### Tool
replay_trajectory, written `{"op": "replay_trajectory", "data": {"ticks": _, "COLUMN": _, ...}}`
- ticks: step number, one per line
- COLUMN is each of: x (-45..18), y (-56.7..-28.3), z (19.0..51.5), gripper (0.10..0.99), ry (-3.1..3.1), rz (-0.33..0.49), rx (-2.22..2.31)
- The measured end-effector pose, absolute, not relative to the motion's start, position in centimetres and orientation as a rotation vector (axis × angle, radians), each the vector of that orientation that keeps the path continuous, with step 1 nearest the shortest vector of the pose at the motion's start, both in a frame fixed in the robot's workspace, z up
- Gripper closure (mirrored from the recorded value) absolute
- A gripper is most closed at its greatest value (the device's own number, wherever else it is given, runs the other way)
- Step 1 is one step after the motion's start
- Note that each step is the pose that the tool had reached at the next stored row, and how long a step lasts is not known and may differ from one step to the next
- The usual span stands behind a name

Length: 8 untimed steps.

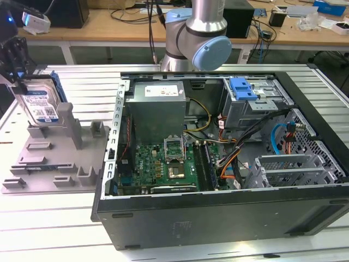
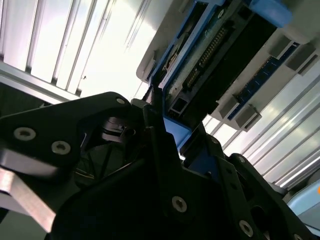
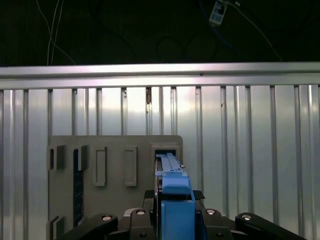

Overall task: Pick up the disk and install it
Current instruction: 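Pick up the disk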

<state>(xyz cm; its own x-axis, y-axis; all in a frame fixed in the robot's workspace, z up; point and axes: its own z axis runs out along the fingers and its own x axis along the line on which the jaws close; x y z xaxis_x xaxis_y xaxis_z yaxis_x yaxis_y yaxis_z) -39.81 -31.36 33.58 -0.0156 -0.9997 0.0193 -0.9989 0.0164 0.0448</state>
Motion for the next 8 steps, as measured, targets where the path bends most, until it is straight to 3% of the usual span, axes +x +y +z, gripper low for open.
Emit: {"op": "replay_trajectory", "data": {"ticks": 8, "x": -39.8, "y": -31.4, "z": 37.8, "gripper": 0.718, "ry": -2.195, "rz": 0.000, "rx": 2.159}}
